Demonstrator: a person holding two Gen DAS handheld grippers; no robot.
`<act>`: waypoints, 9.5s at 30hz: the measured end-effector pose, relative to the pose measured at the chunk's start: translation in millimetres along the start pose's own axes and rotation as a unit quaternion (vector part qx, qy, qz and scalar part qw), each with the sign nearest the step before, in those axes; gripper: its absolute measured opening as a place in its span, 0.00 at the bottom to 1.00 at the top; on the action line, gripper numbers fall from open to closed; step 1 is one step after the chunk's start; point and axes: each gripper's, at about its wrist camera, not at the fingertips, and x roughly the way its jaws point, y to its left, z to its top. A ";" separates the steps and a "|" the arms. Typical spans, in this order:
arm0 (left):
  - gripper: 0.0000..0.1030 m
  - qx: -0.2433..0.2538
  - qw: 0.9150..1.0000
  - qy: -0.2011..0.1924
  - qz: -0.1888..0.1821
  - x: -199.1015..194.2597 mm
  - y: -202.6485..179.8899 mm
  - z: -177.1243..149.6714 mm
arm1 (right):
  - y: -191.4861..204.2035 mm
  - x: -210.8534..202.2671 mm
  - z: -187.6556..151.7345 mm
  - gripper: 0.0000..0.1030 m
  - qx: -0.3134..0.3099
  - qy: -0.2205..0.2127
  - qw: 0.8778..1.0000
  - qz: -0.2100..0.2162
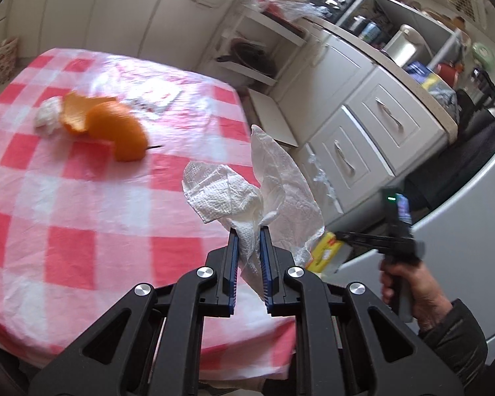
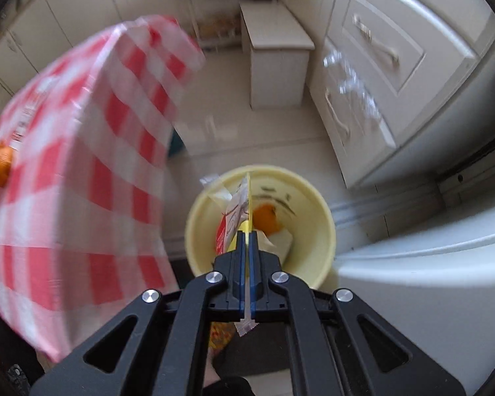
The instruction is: Collect trash
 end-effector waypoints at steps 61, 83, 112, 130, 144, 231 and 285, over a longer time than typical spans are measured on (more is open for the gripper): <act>0.83 -0.072 0.978 -0.054 0.188 -177.0 117.1 -100.6 | 220.7 -172.6 -16.5 0.79 -0.063 -0.258 0.931 0.250; 0.83 -0.149 0.963 -0.054 0.220 -171.5 199.9 -144.3 | 259.6 -137.5 -49.4 0.80 -0.103 -0.228 0.941 0.230; 0.83 -0.145 0.961 -0.035 0.232 -157.9 199.0 -145.3 | 241.9 -103.4 -51.6 0.81 -0.087 -0.188 0.951 0.230; 0.83 -0.145 0.961 -0.034 0.233 -156.6 199.2 -145.6 | 241.3 -101.4 -52.7 0.81 -0.088 -0.186 0.952 0.228; 0.83 -0.145 0.961 -0.034 0.232 -156.5 199.6 -145.8 | 242.3 -100.1 -53.2 0.81 -0.090 -0.184 0.952 0.227; 0.83 -0.179 0.960 -0.073 0.202 -174.6 205.2 -133.0 | 250.1 -98.5 -48.6 0.81 -0.142 -0.186 0.949 0.212; 0.16 -0.075 0.976 -0.043 0.202 -22.0 222.0 83.4 | 280.9 -47.9 29.6 0.76 -0.255 -0.165 0.919 0.250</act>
